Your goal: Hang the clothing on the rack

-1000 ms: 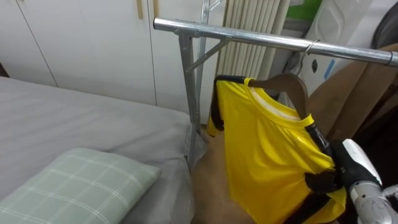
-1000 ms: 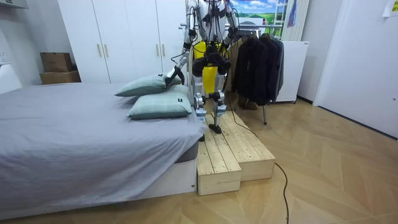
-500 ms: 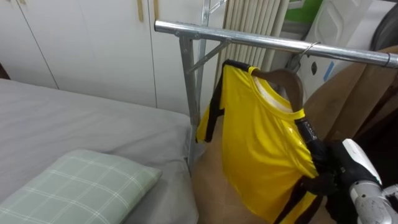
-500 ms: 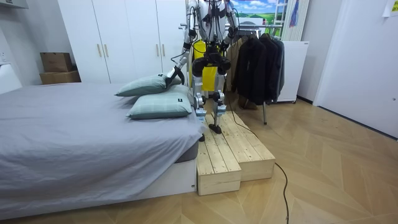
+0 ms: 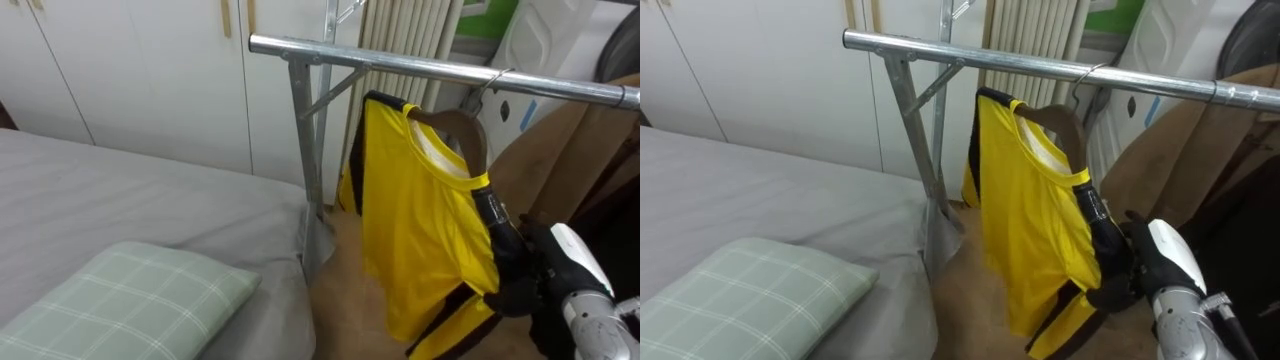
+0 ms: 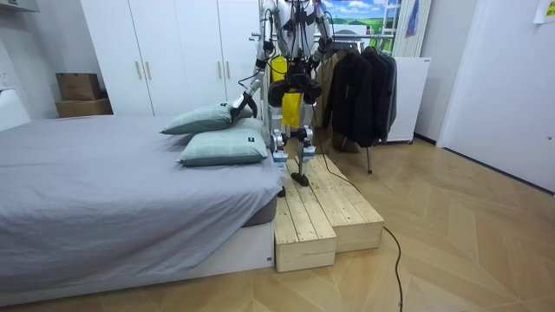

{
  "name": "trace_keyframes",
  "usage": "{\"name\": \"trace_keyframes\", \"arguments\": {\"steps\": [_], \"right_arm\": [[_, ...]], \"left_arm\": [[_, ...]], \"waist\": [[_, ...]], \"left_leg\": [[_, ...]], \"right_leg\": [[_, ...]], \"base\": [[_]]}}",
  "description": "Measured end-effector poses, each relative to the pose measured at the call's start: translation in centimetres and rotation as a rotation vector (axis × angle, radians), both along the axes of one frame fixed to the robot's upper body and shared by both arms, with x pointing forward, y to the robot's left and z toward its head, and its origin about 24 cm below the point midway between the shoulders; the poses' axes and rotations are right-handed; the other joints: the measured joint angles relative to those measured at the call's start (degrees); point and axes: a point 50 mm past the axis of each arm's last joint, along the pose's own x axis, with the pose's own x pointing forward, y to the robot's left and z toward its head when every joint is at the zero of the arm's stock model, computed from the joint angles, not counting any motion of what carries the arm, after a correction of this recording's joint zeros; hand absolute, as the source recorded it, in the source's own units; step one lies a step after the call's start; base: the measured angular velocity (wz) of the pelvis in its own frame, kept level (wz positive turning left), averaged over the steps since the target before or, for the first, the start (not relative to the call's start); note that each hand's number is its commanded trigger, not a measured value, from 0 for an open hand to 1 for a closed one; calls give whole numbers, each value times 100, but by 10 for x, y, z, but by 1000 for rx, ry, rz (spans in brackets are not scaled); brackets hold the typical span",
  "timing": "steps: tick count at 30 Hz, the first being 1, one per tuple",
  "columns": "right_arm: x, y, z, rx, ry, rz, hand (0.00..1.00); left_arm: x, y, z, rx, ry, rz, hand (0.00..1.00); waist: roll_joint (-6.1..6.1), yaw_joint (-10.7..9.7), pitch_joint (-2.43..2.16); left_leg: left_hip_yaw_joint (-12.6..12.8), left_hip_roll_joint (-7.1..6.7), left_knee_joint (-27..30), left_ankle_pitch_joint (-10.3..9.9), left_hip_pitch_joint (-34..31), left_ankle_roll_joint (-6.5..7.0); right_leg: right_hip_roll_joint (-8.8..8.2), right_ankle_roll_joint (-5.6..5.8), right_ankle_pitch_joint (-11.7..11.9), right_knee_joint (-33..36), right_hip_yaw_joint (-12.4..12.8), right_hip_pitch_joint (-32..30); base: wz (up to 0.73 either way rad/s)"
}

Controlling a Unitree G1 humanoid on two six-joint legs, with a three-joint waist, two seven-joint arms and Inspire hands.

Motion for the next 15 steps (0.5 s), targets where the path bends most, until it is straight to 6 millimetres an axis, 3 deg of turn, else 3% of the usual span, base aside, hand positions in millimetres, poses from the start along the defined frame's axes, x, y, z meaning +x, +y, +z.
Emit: {"name": "trace_keyframes", "arguments": {"steps": [15], "right_arm": [[0,0,0,14,-2,-2,0]], "left_arm": [[0,0,0,-2,0,0,0]], "waist": [[2,-6,1]], "left_leg": [[0,0,-4,0,-18,0]], "right_leg": [[0,0,0,-1,-9,-4]], "base": [[0]]}}
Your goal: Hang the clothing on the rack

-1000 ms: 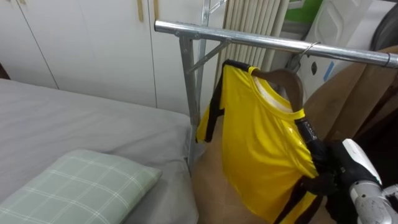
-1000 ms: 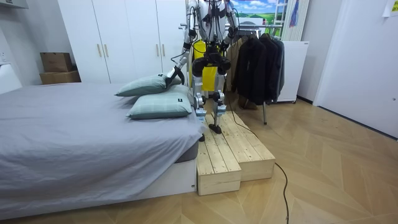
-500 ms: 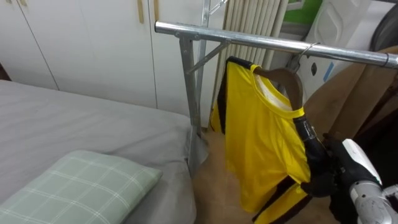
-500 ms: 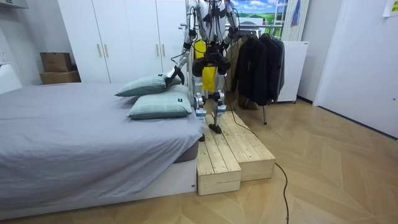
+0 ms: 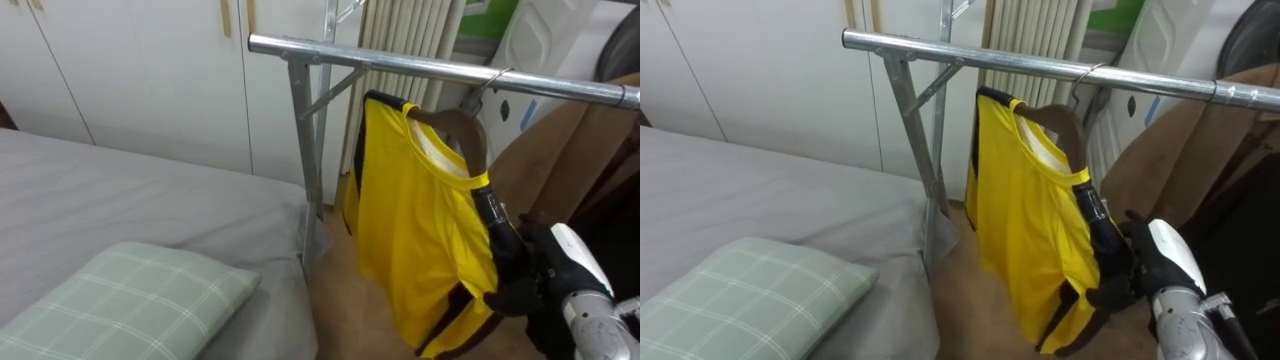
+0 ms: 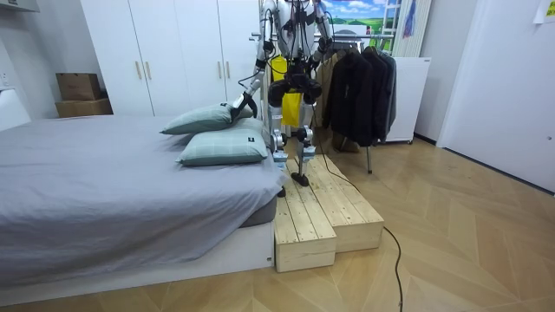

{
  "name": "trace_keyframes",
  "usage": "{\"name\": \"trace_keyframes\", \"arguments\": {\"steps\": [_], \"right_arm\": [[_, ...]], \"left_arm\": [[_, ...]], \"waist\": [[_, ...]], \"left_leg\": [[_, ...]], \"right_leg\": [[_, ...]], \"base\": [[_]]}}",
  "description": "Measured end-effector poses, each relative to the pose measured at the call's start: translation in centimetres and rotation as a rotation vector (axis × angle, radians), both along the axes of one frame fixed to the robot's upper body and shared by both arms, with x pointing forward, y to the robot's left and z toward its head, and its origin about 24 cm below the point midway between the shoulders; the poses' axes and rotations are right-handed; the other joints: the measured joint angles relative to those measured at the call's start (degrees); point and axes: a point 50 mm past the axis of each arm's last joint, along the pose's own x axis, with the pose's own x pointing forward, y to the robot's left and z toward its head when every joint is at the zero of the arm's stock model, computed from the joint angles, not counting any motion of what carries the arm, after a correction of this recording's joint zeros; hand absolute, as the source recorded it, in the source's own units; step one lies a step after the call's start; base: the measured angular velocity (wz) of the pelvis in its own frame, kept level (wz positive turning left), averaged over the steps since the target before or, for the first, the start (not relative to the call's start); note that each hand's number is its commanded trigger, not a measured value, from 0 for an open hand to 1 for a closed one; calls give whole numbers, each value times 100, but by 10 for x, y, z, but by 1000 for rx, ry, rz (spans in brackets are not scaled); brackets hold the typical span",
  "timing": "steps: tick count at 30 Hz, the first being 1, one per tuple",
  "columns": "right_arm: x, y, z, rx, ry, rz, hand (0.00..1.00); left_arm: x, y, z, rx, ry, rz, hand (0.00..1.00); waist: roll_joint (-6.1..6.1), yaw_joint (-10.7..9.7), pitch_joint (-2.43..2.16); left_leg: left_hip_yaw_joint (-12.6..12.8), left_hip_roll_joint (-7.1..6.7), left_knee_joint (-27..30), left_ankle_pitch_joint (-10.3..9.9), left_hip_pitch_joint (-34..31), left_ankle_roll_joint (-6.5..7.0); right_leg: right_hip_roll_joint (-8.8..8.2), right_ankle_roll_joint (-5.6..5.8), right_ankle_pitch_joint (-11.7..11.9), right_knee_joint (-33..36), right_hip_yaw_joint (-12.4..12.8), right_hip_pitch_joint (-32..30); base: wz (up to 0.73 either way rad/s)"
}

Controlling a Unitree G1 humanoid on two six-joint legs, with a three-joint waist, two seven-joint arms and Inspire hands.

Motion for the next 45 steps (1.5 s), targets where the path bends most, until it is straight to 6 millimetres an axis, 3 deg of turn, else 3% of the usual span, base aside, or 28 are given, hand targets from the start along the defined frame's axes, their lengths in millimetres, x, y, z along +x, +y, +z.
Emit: {"name": "trace_keyframes", "arguments": {"steps": [11,16,21,25,34,45], "right_arm": [[-1,-1,-2,174,-19,-58,0],[-2,-5,-3,551,-112,-229,0],[-4,-16,1,800,-216,-399,0],[-6,-19,0,975,-266,-506,0],[-12,-29,-1,1031,-298,-572,0],[-30,-37,-12,939,-262,-605,0]], "left_arm": [[0,0,0,-1,1,2,0],[-5,-1,-2,-6,10,31,0],[-6,-4,-3,-16,8,45,0],[-9,-5,-3,-19,13,55,0],[-23,-3,-3,-14,36,99,0],[-32,-3,-4,-20,54,123,0]], "waist": [[7,-30,5],[37,-60,11],[105,-91,27],[164,-232,2],[175,-548,-9],[172,-651,-18]], "left_leg": [[16,2,-5,0,9,0],[68,13,-55,0,91,-1],[62,15,-75,-2,100,-2],[19,14,-83,-2,74,-1],[60,9,-69,1,82,1],[228,2,-55,5,109,9]], "right_leg": [[28,0,0,-18,5,-7],[33,-2,3,-26,28,39],[40,-1,1,-59,24,89],[34,-1,1,-101,7,91],[53,15,-7,-125,182,69],[135,66,71,-133,402,46]], "base": [[-1],[-5],[0],[4],[-2],[-11]]}}
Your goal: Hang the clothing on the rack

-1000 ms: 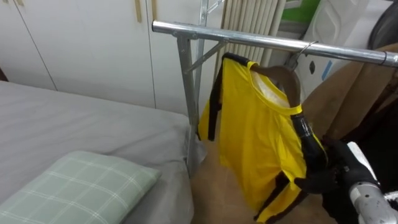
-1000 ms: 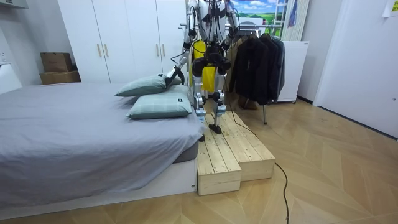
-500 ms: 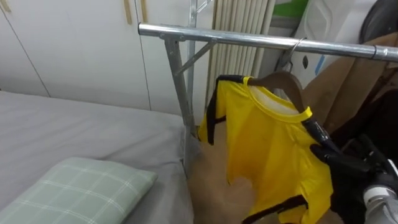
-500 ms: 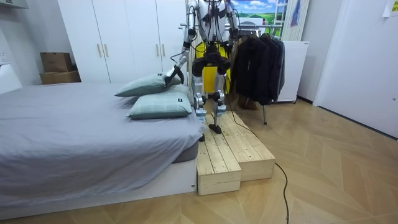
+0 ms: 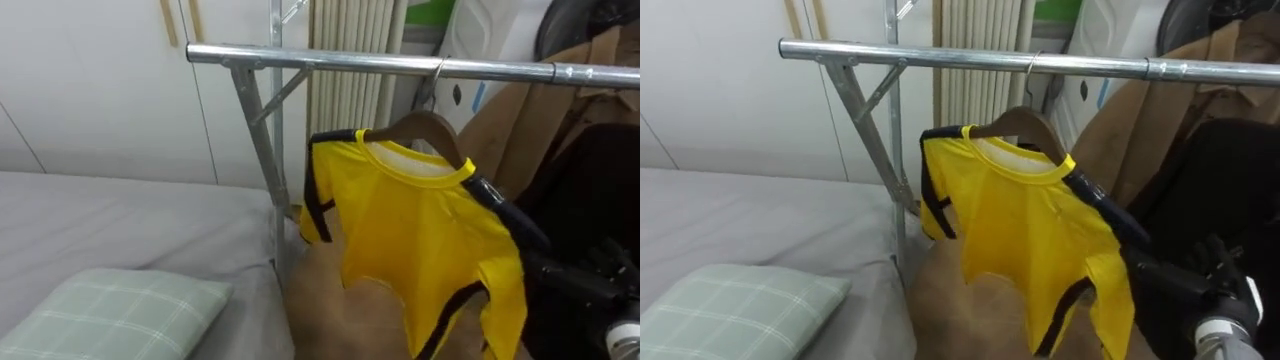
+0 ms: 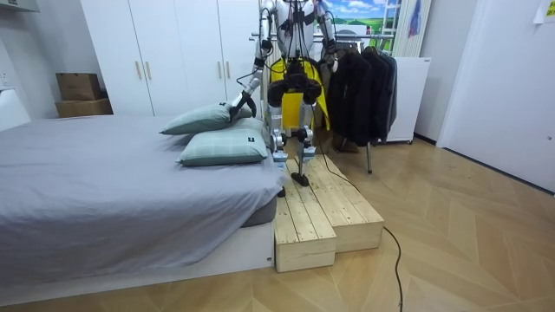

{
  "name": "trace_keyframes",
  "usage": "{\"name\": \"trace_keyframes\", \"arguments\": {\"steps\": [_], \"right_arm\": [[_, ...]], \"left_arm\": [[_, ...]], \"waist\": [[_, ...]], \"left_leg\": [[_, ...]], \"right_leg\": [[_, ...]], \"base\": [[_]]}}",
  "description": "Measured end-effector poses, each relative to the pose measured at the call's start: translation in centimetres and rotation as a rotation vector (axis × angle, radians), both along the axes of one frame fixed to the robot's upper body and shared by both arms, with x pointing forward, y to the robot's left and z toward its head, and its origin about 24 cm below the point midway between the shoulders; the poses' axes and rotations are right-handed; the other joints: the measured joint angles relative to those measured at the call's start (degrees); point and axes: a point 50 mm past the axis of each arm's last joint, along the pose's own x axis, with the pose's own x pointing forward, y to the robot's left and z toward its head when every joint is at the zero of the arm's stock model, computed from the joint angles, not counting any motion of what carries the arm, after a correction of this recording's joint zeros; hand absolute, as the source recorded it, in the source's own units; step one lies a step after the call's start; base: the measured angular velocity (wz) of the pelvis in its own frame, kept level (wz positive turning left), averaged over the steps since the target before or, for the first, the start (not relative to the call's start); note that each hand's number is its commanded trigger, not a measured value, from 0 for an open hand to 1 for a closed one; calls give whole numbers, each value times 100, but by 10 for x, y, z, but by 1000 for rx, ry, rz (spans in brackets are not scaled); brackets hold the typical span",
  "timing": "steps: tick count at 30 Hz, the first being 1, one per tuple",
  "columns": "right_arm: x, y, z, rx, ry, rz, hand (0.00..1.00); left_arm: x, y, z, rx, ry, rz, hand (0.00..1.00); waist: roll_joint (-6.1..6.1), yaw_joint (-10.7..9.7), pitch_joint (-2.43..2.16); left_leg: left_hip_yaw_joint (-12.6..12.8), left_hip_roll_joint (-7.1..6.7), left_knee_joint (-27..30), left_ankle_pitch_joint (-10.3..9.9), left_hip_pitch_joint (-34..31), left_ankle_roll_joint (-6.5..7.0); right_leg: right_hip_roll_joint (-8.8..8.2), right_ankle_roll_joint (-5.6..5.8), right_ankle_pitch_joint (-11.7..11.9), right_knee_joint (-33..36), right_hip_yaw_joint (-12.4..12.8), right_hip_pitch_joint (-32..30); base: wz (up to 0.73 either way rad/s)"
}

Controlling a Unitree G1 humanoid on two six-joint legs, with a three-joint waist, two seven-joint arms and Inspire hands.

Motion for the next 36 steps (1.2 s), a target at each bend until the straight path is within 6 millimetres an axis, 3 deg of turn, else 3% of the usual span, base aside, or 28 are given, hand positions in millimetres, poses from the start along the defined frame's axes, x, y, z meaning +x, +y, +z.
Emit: {"name": "trace_keyframes", "arguments": {"steps": [1,8,11,14,15,16,19,22,25,30,36], "right_arm": [[-3,-1,-2,-15,8,1,0],[-45,-1,-32,-147,170,10,0],[-74,6,-61,-146,297,31,0],[-107,20,-95,-107,473,63,0],[-126,25,-109,-77,555,66,0],[-146,30,-121,-38,632,59,0],[-189,39,-140,28,792,48,0],[-218,43,-147,70,881,49,0],[-235,47,-151,111,927,52,0],[-246,51,-154,198,943,39,0],[-256,55,-156,257,997,46,0]], "left_arm": [[-1,0,0,-1,5,2,0],[-3,1,0,-7,5,16,0],[-3,1,0,-8,5,18,0],[-6,-1,-1,-13,17,23,0],[-8,-2,-2,-16,26,25,0],[-11,-2,-3,-19,38,28,0],[-12,-4,-3,-24,40,24,0],[-16,-7,-5,-33,61,15,0],[-18,-9,-6,-41,65,16,0],[-26,-14,-8,-65,98,26,0],[-27,-18,-10,-105,102,27,0]], "waist": [[2,-12,-27],[18,-53,-37],[39,-66,-29],[71,-154,-16],[97,-205,1],[119,-235,-13],[176,-256,12],[228,-320,17],[306,-376,33],[403,-490,7],[415,-545,4]], "left_leg": [[28,-1,-5,-2,-23,3],[35,10,-19,-4,-58,6],[30,18,-46,-6,9,4],[31,24,-64,-6,27,3],[13,26,-83,-8,86,3],[13,23,-117,-9,111,4],[60,21,-132,-11,86,7],[102,20,-158,-12,96,10],[127,21,-163,-18,96,17],[215,19,-160,-36,90,31],[220,21,-157,-40,97,33]], "right_leg": [[4,18,4,-2,13,-32],[2,-3,42,32,19,-46],[12,-14,23,28,-4,-31],[5,-22,21,11,-52,15],[1,-24,20,-7,-65,48],[5,-24,-5,10,-62,56],[14,-21,-12,0,-33,27],[14,-13,-7,2,97,42],[34,-8,-4,-2,100,19],[40,-3,2,37,66,-36],[34,-6,0,40,32,-50]], "base": [[-4],[-1],[0],[1],[5],[3],[-6],[-9],[-2],[-9],[0]]}}
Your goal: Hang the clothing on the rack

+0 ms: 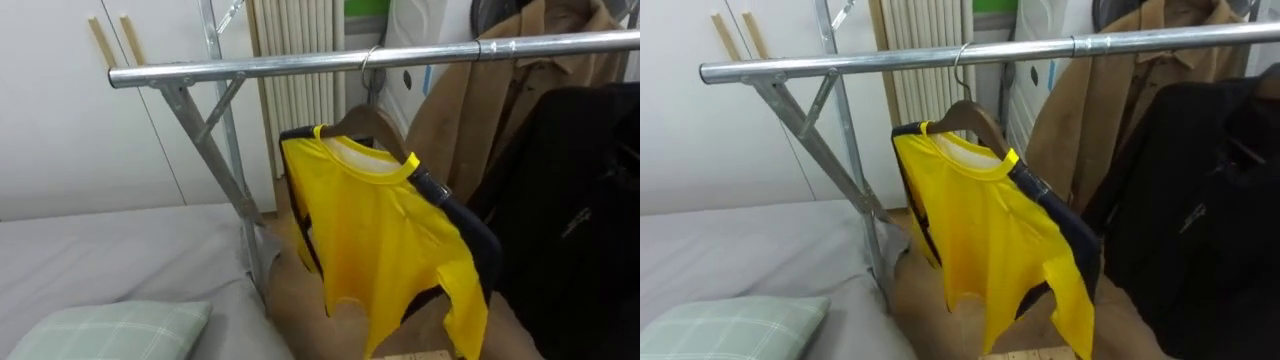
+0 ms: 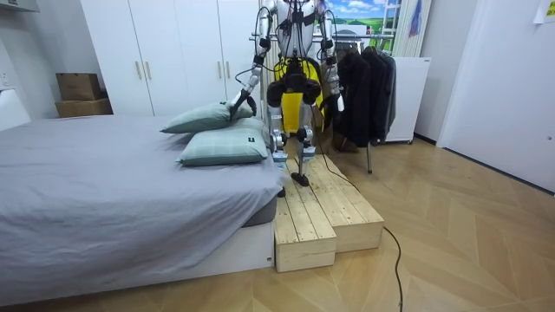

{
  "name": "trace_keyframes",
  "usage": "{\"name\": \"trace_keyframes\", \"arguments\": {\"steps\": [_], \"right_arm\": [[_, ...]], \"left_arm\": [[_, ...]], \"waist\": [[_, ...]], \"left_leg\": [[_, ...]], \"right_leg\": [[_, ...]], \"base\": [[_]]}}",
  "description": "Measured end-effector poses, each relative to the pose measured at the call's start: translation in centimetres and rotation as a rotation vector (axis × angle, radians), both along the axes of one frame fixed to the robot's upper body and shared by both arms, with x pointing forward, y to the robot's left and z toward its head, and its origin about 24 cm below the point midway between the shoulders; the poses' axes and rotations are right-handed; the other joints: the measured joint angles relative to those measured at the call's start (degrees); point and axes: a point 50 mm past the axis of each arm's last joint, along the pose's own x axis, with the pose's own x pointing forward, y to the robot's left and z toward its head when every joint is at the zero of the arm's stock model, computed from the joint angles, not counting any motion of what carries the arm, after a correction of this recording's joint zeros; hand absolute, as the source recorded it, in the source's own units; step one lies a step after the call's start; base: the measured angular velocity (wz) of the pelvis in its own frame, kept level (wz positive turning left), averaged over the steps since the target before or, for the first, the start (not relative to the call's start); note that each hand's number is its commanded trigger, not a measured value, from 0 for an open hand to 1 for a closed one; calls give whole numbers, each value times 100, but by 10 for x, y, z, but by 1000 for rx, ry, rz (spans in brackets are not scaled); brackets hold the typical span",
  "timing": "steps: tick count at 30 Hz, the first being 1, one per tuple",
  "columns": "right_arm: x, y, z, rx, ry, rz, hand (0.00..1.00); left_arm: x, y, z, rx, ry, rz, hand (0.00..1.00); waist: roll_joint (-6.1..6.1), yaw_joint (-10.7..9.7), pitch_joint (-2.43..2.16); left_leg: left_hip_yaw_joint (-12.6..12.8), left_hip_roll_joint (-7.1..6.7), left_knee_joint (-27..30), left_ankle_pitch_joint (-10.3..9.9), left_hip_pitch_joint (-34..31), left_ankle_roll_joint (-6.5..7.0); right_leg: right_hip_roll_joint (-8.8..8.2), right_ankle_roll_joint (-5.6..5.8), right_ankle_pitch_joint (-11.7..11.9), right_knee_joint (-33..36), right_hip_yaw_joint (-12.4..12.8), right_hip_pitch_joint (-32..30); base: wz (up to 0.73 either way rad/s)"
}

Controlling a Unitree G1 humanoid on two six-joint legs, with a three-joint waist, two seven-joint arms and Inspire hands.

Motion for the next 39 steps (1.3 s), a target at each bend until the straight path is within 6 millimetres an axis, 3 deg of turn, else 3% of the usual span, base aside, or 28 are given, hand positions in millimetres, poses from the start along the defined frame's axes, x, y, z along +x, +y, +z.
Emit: {"name": "trace_keyframes", "arguments": {"steps": [5,13,39], "right_arm": [[5,2,-1,29,30,66,0],[23,3,-2,27,16,181,0],[37,10,-3,30,-36,194,0]], "left_arm": [[1,-2,-3,-54,8,1,0],[2,-2,-4,-141,-20,48,0],[8,-4,-6,-184,-24,56,0]], "waist": [[-68,5,27],[-61,15,16],[-72,25,25]], "left_leg": [[-11,-12,5,1,4,1],[-36,-20,4,-2,22,9],[-104,-16,-42,-12,7,25]], "right_leg": [[-20,5,-6,30,-2,-5],[-23,11,-3,-12,-25,35],[-33,11,-50,-35,-83,18]], "base": [[1],[1],[1]]}}
